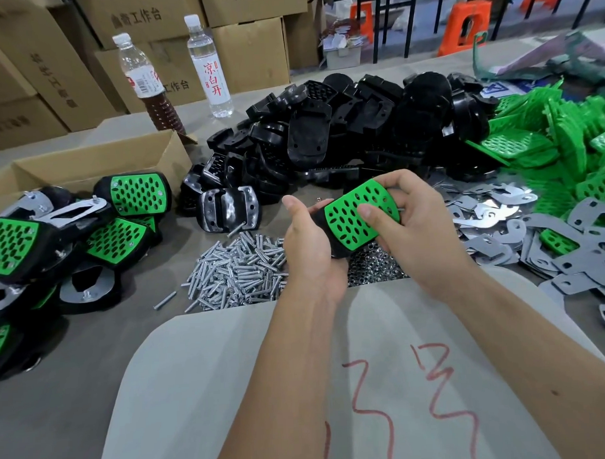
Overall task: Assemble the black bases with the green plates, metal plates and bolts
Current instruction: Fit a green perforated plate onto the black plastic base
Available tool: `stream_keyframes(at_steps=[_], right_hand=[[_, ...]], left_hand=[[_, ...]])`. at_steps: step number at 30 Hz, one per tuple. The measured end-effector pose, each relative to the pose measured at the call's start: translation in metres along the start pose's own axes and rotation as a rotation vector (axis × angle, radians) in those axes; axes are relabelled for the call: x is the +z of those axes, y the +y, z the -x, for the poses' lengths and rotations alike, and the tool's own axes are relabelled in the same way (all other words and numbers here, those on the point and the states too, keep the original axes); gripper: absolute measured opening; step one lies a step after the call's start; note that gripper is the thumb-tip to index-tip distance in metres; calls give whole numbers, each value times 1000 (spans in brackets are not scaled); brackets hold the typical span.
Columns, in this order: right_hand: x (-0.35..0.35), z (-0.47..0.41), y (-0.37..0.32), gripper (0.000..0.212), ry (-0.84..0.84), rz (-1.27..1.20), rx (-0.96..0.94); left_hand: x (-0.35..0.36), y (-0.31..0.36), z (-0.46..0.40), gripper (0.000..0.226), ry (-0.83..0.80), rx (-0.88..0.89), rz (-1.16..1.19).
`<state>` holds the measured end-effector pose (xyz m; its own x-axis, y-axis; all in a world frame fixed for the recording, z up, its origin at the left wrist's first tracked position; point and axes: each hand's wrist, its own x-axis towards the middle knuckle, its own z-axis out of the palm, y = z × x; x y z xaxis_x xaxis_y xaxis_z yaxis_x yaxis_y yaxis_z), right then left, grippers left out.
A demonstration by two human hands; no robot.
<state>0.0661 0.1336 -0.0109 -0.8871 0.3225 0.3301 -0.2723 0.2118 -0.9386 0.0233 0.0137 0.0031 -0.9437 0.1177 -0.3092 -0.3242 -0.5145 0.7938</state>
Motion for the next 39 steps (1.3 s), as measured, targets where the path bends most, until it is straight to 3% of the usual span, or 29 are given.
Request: stream_keyframes(at_steps=[7, 16, 23, 31, 39], right_hand=[[-3, -1, -2, 18, -41, 52, -13], [4, 3, -11, 22, 106, 215, 10], [-5, 0, -14, 23, -14, 140, 71], [-8, 2, -15, 22, -71, 204, -14], [-2, 2, -11, 20, 85, 227, 31]], left_hand=[[-3, -1, 0, 63, 22, -13, -6], [0, -1, 6, 51, -49, 98, -130], [-2, -2, 3, 46, -57, 98, -152], [-4, -1, 3, 47, -34, 72, -159], [5, -2, 10, 41, 7, 95, -174]])
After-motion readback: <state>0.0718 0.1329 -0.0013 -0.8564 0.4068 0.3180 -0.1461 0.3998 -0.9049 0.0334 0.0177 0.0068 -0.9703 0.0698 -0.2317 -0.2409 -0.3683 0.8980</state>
